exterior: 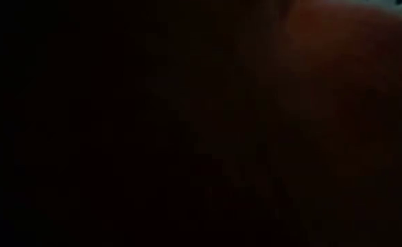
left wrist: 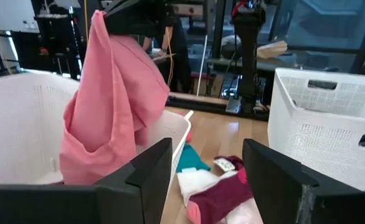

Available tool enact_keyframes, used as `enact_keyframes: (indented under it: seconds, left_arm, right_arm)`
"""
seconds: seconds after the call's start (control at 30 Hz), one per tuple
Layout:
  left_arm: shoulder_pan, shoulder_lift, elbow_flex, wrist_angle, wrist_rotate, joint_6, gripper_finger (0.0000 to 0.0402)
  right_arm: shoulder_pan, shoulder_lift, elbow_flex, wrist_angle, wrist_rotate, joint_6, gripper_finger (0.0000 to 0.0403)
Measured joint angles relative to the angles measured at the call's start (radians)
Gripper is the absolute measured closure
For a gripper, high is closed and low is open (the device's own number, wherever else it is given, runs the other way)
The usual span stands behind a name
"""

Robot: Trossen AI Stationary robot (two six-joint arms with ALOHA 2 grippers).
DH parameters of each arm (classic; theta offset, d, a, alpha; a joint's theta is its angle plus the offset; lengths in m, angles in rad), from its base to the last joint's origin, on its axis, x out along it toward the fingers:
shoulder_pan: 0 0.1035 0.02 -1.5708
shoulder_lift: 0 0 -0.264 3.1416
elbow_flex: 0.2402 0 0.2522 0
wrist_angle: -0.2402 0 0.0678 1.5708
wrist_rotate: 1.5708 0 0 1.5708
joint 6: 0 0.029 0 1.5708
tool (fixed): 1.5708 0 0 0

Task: Sort clothes
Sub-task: Put the pink underwear into the top white bin

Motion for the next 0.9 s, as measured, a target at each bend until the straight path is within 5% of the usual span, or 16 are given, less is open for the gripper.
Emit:
enact_keyframes:
  seconds: [0.17,0.57,0.9]
  left_arm:
    - [0.000,0.006,-0.021,0.035,0.000,-0.003,0.0215]
    - [0.000,0.006,-0.021,0.032,0.000,-0.003,0.0215]
    - [0.000,0.006,-0.021,0.030,0.000,-0.004,0.0215]
  right_arm:
    - [0.004,0.001,-0.031,0.001,-0.005,0.021,0.0360]
    - [0.003,0.000,0.005,-0.039,-0.071,0.085,0.0131]
    - [0.059,-0.028,0.278,-0.423,-0.037,0.045,0.0100]
